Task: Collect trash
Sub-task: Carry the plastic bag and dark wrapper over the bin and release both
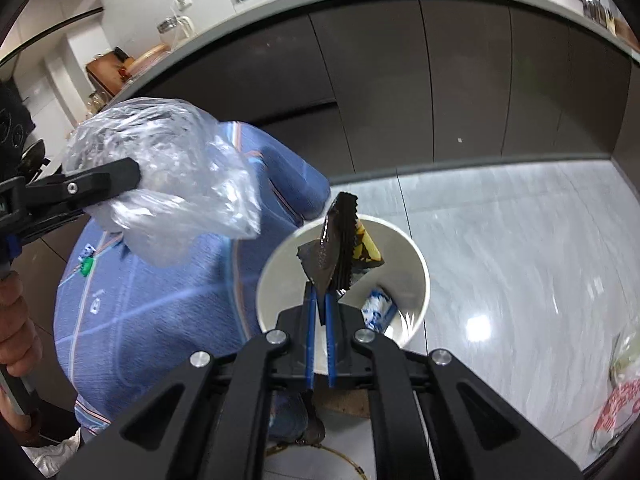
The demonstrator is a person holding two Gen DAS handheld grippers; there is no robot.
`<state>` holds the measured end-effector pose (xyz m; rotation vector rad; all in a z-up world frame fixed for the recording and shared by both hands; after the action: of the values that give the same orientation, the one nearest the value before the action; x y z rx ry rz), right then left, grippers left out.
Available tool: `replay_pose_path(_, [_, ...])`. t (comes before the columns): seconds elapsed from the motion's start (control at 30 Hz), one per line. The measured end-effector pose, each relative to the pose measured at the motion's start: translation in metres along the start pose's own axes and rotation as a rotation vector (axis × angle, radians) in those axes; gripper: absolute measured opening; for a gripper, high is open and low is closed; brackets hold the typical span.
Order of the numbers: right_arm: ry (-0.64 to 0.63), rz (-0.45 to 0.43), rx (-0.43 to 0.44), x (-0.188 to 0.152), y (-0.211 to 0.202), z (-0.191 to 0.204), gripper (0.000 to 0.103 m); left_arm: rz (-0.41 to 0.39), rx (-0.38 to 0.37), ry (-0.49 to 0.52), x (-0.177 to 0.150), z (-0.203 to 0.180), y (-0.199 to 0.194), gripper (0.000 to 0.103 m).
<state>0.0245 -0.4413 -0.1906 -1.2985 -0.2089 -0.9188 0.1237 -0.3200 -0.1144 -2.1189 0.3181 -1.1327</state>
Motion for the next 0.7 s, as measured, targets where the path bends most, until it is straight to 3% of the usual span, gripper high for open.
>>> replay_pose_path(0.27, [0.021, 0.088, 0.008, -0.021, 0.035, -0.018, 0.006, 0.146, 0.052, 0.020, -0.017, 0.011, 0.067, 0.003])
replay_pose_path(0.47, [0.041, 0.129, 0.006, -0.024, 0.054, -0.025, 0.008, 0.186, 0.082, 0.030, -0.022, 0.014, 0.090, 0.004])
replay_pose_path(0.57, [0.038, 0.137, -0.002, -0.024, 0.062, -0.028, 0.014, 0.193, 0.097, 0.040, -0.021, 0.015, 0.098, 0.005])
replay_pose_path(0.63, [0.032, 0.138, -0.004, -0.024, 0.066, -0.028, 0.020, 0.191, 0.110, 0.039, -0.018, 0.016, 0.101, 0.017])
replay_pose_path(0.7, [0.018, 0.134, -0.016, -0.023, 0.067, -0.028, 0.030, 0.177, 0.127, 0.033, -0.015, 0.017, 0.101, 0.045])
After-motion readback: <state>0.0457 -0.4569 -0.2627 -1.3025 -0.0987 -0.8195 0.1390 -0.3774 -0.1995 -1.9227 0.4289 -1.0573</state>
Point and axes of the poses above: each gripper's, at about its wrist camera, not at the fingertips, and y roughly the way its jaws point, z to its left, x to its top, the point moved 5 cm from there along y, roughly the way its jaws point, and after that the axes turned 2 degrees about y, right-handed, at the moved point
